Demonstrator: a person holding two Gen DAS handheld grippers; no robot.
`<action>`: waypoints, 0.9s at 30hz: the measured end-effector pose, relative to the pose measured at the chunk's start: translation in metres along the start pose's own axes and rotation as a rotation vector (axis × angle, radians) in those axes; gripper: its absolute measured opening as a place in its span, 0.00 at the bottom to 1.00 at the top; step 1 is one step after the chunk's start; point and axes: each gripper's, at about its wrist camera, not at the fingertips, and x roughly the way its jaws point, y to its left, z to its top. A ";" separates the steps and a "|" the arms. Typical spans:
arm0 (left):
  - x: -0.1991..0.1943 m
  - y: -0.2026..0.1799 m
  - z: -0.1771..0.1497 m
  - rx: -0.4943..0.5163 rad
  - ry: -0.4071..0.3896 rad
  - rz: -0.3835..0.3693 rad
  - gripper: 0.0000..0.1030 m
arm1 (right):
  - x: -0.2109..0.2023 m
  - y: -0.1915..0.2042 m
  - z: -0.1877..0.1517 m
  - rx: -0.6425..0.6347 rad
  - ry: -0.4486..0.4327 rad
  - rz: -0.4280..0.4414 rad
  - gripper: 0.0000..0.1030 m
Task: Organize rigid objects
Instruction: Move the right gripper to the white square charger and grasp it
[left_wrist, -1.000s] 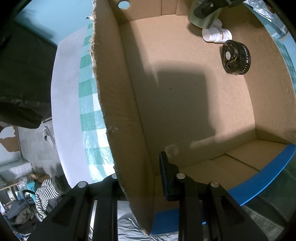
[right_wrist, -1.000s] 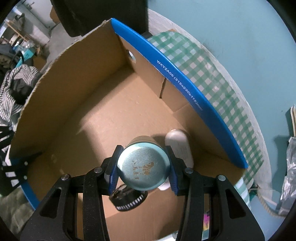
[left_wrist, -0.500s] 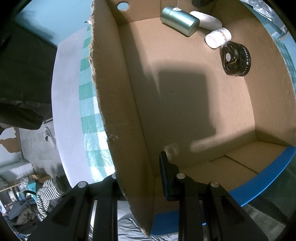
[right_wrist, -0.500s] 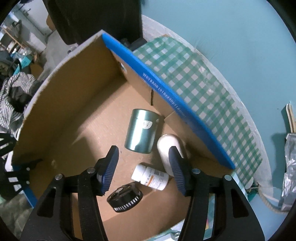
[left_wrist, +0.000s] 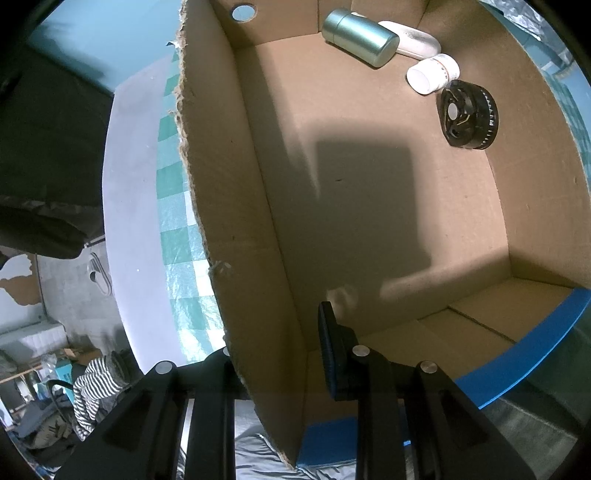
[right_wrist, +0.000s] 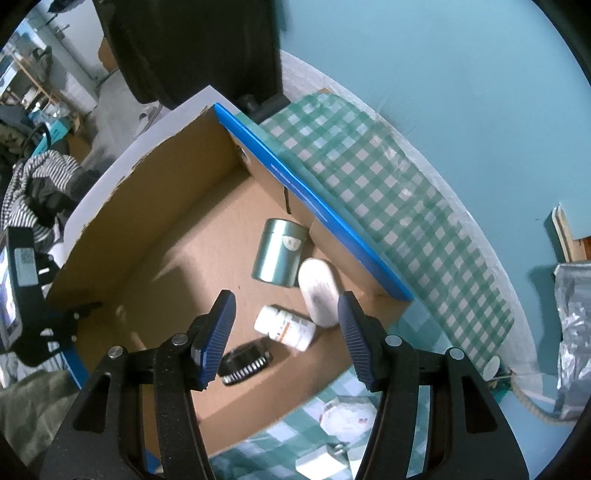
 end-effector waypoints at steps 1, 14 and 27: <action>0.000 0.000 0.000 0.000 0.000 -0.001 0.23 | -0.002 0.000 -0.002 0.001 -0.002 -0.001 0.56; 0.000 -0.002 -0.001 -0.004 -0.003 0.003 0.23 | -0.024 -0.031 -0.042 0.056 -0.017 -0.020 0.57; -0.001 0.000 -0.001 -0.012 -0.008 0.002 0.23 | -0.013 -0.094 -0.124 0.237 0.085 -0.052 0.57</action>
